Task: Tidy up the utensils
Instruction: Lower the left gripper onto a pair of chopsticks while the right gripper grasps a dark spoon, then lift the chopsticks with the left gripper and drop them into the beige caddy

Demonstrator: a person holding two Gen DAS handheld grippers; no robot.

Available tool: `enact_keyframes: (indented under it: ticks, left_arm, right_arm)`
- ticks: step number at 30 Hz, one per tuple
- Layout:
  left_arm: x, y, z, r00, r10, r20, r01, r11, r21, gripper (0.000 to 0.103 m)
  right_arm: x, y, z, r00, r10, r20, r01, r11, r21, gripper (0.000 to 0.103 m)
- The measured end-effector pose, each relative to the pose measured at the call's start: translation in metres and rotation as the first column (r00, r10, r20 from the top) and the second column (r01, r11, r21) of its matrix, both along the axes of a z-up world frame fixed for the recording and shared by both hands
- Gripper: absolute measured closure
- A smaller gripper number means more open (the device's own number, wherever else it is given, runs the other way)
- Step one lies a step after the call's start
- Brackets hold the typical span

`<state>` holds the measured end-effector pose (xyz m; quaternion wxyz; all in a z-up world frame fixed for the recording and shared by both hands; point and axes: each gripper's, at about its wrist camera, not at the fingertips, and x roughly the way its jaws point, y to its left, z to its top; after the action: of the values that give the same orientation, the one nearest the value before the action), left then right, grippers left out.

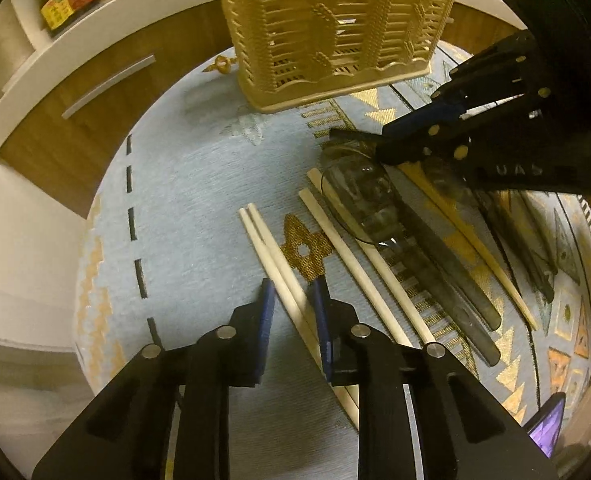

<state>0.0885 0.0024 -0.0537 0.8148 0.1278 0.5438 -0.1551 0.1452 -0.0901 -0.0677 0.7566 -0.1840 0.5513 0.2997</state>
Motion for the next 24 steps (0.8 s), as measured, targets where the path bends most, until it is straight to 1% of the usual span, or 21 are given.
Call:
enact_keyframes:
  ticks: [1, 5, 7, 10, 12, 15, 17, 19, 20, 23, 24]
  left_arm:
    - [-0.003, -0.004, 0.002, 1.0, -0.001, 0.002, 0.001, 1.0, 0.002, 0.088]
    - [-0.008, -0.002, 0.0, 0.999, 0.03, 0.035, -0.029, 0.999, -0.021, 0.092]
    - [-0.014, 0.0, 0.001, 0.997, 0.045, 0.056, -0.041, 0.997, -0.073, 0.093]
    - [-0.02, 0.007, 0.005, 0.993, 0.07, 0.097, -0.056, 0.989, -0.139, 0.093]
    - [-0.027, 0.015, 0.015, 0.987, 0.084, 0.137, -0.052, 0.974, -0.221, 0.093]
    - [-0.035, 0.025, 0.03, 0.976, 0.103, 0.192, -0.038, 0.949, -0.313, 0.094]
    - [-0.039, 0.028, 0.037, 0.97, 0.119, 0.214, -0.042, 0.941, -0.335, 0.094]
    - [-0.043, 0.032, 0.046, 0.96, 0.13, 0.247, -0.026, 0.922, -0.386, 0.094]
    - [-0.046, 0.033, 0.051, 0.956, 0.134, 0.262, -0.017, 0.915, -0.402, 0.094]
    - [-0.061, 0.033, 0.07, 0.932, 0.152, 0.329, 0.013, 0.893, -0.449, 0.094]
    - [-0.064, 0.033, 0.075, 0.923, 0.163, 0.348, 0.019, 0.885, -0.465, 0.102]
  right_arm:
    - [0.0, -0.001, 0.001, 1.0, -0.001, 0.003, 0.001, 1.0, 0.008, 0.097]
    - [-0.01, -0.01, 0.015, 0.999, -0.004, 0.048, 0.002, 0.998, 0.056, 0.098]
    - [-0.016, -0.016, 0.023, 0.997, -0.012, 0.073, 0.006, 0.997, 0.079, 0.098]
    - [-0.031, -0.025, 0.039, 0.989, -0.025, 0.148, 0.008, 0.994, 0.113, 0.098]
    - [-0.043, -0.034, 0.05, 0.981, -0.041, 0.191, 0.009, 0.987, 0.163, 0.098]
    - [-0.058, -0.05, 0.067, 0.969, -0.074, 0.237, 0.016, 0.97, 0.242, 0.098]
    - [-0.071, -0.066, 0.079, 0.96, -0.102, 0.26, 0.021, 0.955, 0.297, 0.098]
    - [-0.081, -0.081, 0.093, 0.951, -0.128, 0.283, 0.023, 0.937, 0.348, 0.098]
    - [-0.082, -0.08, 0.095, 0.948, -0.137, 0.288, 0.023, 0.93, 0.366, 0.098]
    - [-0.088, -0.089, 0.108, 0.936, -0.161, 0.312, 0.018, 0.911, 0.413, 0.098]
    - [-0.089, -0.09, 0.111, 0.932, -0.166, 0.322, 0.017, 0.908, 0.42, 0.098]
